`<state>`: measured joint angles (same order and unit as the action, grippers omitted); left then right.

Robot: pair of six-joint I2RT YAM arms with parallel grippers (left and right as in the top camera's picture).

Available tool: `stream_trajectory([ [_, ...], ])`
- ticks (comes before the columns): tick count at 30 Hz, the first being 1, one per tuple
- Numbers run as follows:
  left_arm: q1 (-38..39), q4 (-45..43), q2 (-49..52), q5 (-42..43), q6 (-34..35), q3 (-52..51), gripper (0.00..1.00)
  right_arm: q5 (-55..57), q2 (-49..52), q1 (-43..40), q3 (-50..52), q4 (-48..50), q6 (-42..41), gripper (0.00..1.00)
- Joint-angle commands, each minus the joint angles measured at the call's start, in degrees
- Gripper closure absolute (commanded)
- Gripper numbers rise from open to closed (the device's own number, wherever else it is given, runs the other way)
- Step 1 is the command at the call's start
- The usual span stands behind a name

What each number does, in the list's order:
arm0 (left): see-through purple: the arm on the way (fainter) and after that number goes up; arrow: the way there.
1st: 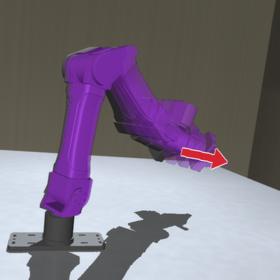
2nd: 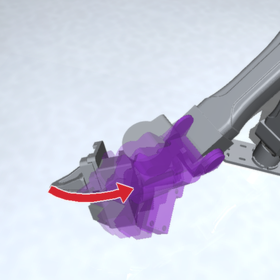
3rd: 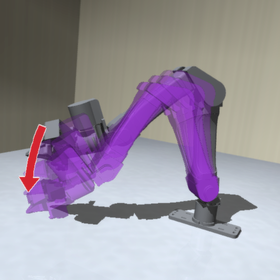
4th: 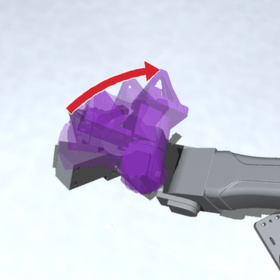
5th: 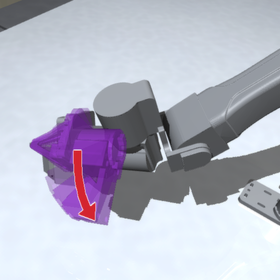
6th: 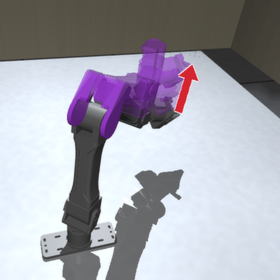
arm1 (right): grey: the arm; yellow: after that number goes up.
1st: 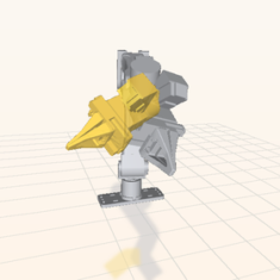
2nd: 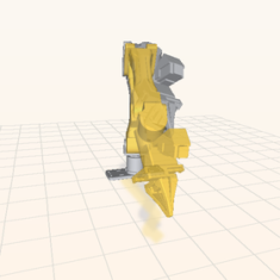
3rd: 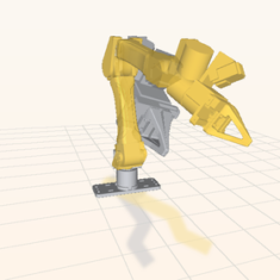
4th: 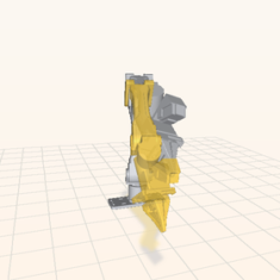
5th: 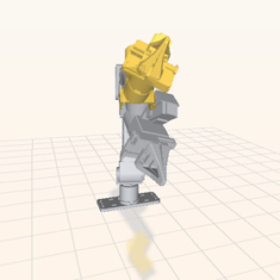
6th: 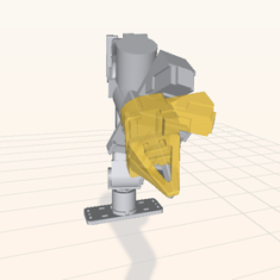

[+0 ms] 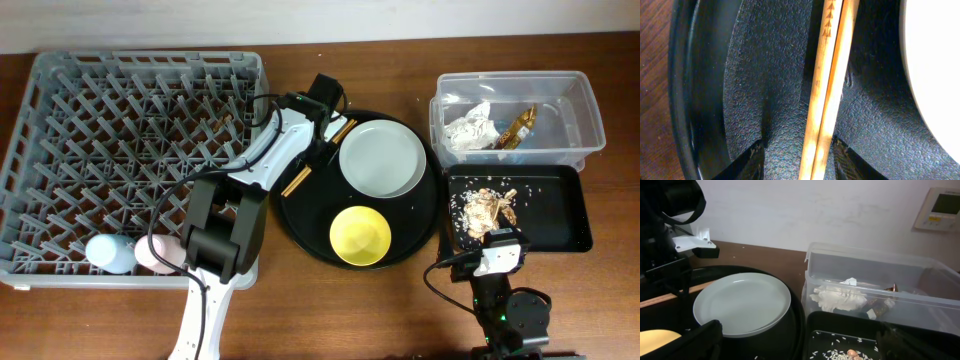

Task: Sort waste into correct bins and load items into the dishwasher rack
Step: 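Grasp the wooden chopsticks on the tray with the left gripper, then insert the chopsticks upright into the rack with the left gripper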

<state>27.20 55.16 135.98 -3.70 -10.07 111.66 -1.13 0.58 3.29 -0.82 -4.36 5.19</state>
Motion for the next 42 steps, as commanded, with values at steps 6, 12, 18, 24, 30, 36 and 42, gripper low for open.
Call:
stream_trajectory([
  [6, -0.4, 6.2, -1.8, -0.6, 1.5, 6.5, 0.53, -0.3, -0.4, -0.3, 0.5, 0.1, 0.4, 0.02],
  [12, -0.4, 4.5, 4.8, -0.9, 1.3, 6.5, 0.58, -0.3, -0.4, -0.3, 0.5, 0.1, 0.4, 0.02],
  [18, 0.6, 7.6, 4.8, -1.0, 1.7, 7.3, 0.65, -0.3, -0.4, -0.3, 0.5, 0.1, 0.4, 0.01],
  [24, 0.4, 8.5, 2.3, -3.7, 1.4, 11.3, 0.58, -0.3, -0.4, -0.3, 0.5, 0.1, 0.4, 0.01],
  [30, 0.7, 9.1, 6.9, -2.5, 1.4, 11.2, 0.59, -0.3, -0.4, -0.3, 0.5, 0.1, 0.4, 0.02],
  [36, 0.8, 12.6, 7.0, 12.1, 1.4, 11.2, 0.80, -0.3, -0.4, -0.3, 0.5, 0.1, 0.4, 0.01],
  [42, -3.7, 26.9, 6.8, 13.9, 4.8, 27.3, 1.00, -0.3, -0.4, -0.3, 0.5, 0.1, 0.4, 0.02],
])
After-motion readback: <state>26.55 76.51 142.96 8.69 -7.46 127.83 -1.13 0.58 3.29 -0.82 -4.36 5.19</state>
